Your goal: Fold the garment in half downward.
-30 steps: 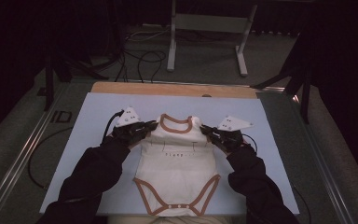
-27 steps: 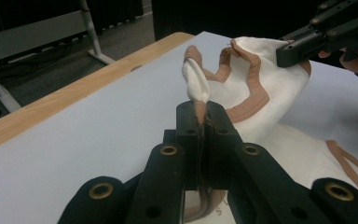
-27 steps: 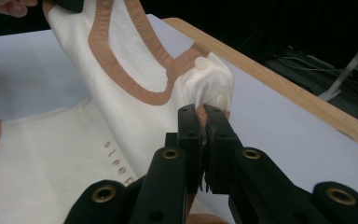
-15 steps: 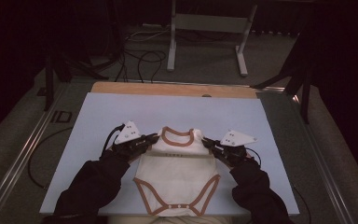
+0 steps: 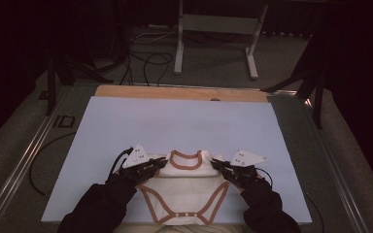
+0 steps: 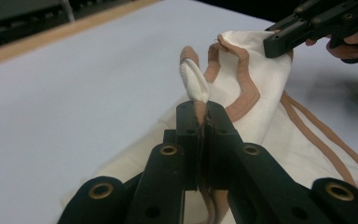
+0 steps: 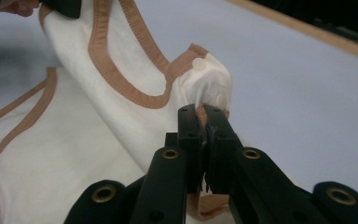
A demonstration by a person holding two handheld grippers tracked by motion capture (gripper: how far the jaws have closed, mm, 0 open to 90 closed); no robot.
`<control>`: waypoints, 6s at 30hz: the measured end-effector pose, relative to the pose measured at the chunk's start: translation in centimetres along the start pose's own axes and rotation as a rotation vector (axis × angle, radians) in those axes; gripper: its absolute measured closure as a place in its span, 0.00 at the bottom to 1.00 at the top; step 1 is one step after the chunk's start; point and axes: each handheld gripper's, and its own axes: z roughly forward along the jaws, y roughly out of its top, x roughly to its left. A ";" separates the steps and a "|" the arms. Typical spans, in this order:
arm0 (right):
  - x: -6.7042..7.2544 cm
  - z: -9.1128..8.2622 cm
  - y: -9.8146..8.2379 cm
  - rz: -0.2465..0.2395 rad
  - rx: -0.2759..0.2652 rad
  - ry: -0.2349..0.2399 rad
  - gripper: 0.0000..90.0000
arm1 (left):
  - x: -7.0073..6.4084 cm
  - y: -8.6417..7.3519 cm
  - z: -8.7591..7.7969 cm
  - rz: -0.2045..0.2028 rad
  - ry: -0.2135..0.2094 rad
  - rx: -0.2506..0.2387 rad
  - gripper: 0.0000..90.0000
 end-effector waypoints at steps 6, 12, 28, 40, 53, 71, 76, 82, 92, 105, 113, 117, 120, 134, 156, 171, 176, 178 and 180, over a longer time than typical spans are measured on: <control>0.8 0.2 -1.5 0.010 0.039 0.019 0.96 | -0.6 -1.3 0.2 -0.024 -0.009 0.022 0.97; 1.6 -0.2 -2.0 0.007 0.048 0.022 0.96 | -1.4 -2.5 0.1 -0.039 -0.026 0.033 0.97; 2.2 0.2 -3.6 0.025 0.116 0.045 0.96 | -1.5 -5.0 1.1 -0.135 -0.038 0.131 0.96; 1.7 1.4 -4.7 0.067 0.192 0.059 0.89 | -1.4 -5.6 1.9 -0.141 0.017 0.223 0.80; 1.1 0.8 -3.1 0.087 0.147 0.108 0.39 | 0.1 -5.0 0.3 -0.142 -0.012 0.179 0.58; -2.5 2.7 -0.4 0.081 0.162 0.202 0.33 | 1.9 -3.6 1.1 -0.086 -0.135 0.139 0.38; -2.6 3.7 -0.7 0.050 0.230 0.220 0.68 | 2.8 -4.0 1.5 -0.118 -0.199 0.181 0.57; -2.8 4.6 -1.5 0.070 0.276 0.217 0.76 | 3.2 -4.2 2.5 -0.130 -0.188 0.257 0.68; -2.7 5.3 -2.2 0.091 0.319 0.247 0.80 | 3.0 -4.5 3.6 -0.109 -0.166 0.315 0.80; -2.1 5.1 -1.8 0.049 0.320 0.230 0.98 | 2.6 -4.1 3.6 -0.081 -0.159 0.300 0.98; -2.2 3.9 -1.0 0.036 0.273 0.228 0.98 | 2.3 -3.3 2.5 -0.074 -0.171 0.236 0.99; -2.1 3.0 -0.6 0.044 0.242 0.235 0.98 | 2.0 -2.9 1.9 -0.071 -0.187 0.211 0.99; -1.8 2.4 -0.4 0.049 0.219 0.247 0.98 | 1.6 -2.8 1.4 -0.068 -0.200 0.194 0.99; 1.2 -0.3 -1.1 0.041 0.170 0.339 0.98 | -0.9 -3.8 -0.8 -0.031 -0.317 0.156 0.99; 4.0 -1.7 -3.6 0.022 0.181 0.474 0.97 | -3.1 -6.3 -1.7 0.017 -0.485 0.192 0.97; 4.4 -1.1 -3.9 0.023 0.220 0.554 0.69 | -3.9 -7.0 -1.6 0.082 -0.529 0.259 0.72; 4.3 -1.1 -3.7 0.035 0.204 0.540 0.57 | -3.8 -7.2 -1.9 0.095 -0.543 0.267 0.66; 4.2 -1.1 -3.6 0.042 0.189 0.536 0.52 | -3.6 -7.1 -2.1 0.088 -0.525 0.256 0.59; 4.0 -1.2 -3.5 0.060 0.176 0.521 0.47 | -3.1 -7.0 -2.3 0.078 -0.505 0.235 0.56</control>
